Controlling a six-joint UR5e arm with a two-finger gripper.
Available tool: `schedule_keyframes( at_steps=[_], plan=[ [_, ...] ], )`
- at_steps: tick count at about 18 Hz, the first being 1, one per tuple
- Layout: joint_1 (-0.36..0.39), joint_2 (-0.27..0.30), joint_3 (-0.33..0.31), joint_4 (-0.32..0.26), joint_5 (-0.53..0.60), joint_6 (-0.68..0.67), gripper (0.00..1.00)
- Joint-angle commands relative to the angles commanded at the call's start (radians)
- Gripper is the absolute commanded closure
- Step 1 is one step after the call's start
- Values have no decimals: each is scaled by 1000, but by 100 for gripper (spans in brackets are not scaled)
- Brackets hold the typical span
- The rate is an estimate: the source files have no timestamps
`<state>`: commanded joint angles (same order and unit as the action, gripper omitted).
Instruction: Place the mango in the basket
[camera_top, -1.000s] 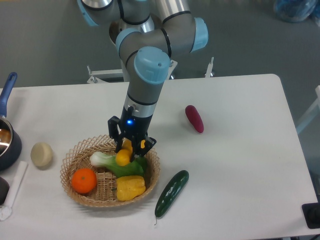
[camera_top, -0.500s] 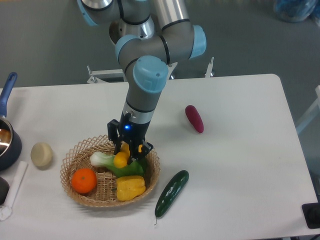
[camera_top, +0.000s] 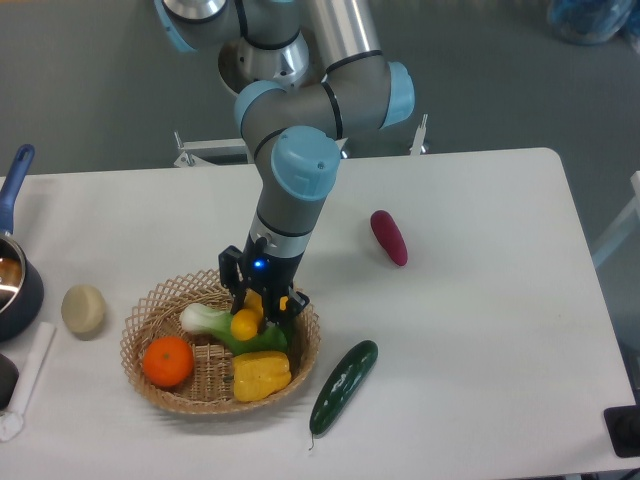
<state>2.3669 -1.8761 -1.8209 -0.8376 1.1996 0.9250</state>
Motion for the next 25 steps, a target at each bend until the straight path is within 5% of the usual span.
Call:
schedule_keyframes(
  at_steps=[15, 19, 25],
  plan=[
    [37, -48, 29, 0, 0, -26, 52],
    [37, -51, 44, 0, 0, -21, 0],
    [41, -38, 78, 0, 11, -21, 0]
  ],
)
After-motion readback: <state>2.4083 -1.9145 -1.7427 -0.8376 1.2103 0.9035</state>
